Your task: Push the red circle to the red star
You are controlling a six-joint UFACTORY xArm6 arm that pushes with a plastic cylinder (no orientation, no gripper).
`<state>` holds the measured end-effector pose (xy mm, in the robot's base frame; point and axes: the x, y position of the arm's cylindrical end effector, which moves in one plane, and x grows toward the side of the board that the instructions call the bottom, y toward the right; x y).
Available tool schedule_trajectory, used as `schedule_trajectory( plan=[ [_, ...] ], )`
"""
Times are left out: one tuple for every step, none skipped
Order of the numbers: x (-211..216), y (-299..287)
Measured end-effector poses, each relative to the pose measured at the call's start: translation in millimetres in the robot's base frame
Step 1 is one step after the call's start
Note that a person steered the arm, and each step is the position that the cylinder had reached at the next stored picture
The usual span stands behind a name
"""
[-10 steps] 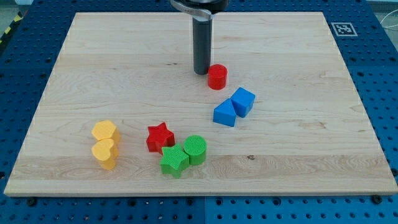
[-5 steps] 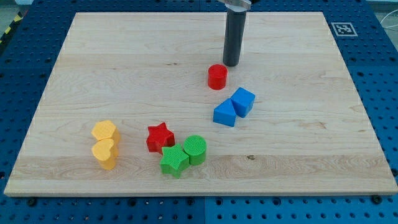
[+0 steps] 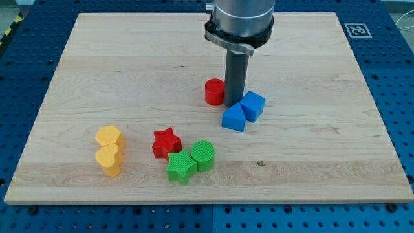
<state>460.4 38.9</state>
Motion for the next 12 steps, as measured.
schedule_trajectory(
  plan=[
    [2,4],
    [-19,20],
    [-41,21],
    [-50,18],
    [-48,2],
    [-34,-9],
    [-17,-17],
    [1,-24],
    [15,-27],
    [-2,-26],
    [-26,-27],
    [-40,-33]
  ],
)
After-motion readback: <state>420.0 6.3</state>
